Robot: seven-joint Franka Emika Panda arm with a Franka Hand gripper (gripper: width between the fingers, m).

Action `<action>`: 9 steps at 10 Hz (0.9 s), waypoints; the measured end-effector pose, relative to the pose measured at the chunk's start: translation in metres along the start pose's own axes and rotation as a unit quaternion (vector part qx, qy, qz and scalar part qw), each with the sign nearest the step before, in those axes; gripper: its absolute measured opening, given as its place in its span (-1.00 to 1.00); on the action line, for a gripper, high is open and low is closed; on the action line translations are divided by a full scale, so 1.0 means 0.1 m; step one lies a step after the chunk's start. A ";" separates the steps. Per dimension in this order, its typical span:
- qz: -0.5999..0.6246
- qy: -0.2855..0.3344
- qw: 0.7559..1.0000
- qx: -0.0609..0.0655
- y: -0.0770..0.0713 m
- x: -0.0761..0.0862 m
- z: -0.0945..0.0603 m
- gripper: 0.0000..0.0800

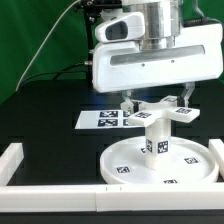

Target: Assemble round table

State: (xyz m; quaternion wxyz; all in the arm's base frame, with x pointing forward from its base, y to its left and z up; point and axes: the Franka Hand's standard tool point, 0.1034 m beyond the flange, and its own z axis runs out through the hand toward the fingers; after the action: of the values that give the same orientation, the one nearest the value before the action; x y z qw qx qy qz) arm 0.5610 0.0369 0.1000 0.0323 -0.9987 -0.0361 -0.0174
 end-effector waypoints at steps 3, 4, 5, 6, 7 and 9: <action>0.001 0.000 1.000 0.000 0.01 0.00 0.00 0.13; 0.001 0.000 1.000 0.000 0.01 0.00 0.00 0.10; 0.011 0.000 1.000 0.000 0.01 0.00 0.00 0.10; 0.019 0.000 1.000 0.000 0.01 0.00 0.00 0.10; 0.019 0.000 1.000 0.000 0.01 0.00 0.00 0.10; 0.184 0.022 0.983 -0.001 -0.01 0.01 0.01 0.10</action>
Offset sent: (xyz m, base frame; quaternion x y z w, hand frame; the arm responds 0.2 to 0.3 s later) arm 0.0000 0.0000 0.0000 0.0000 0.0000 0.0000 1.0000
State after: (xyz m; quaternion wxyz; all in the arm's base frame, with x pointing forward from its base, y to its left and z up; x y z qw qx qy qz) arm 0.5622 0.0385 0.0996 0.0346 -0.9877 0.1487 -0.0328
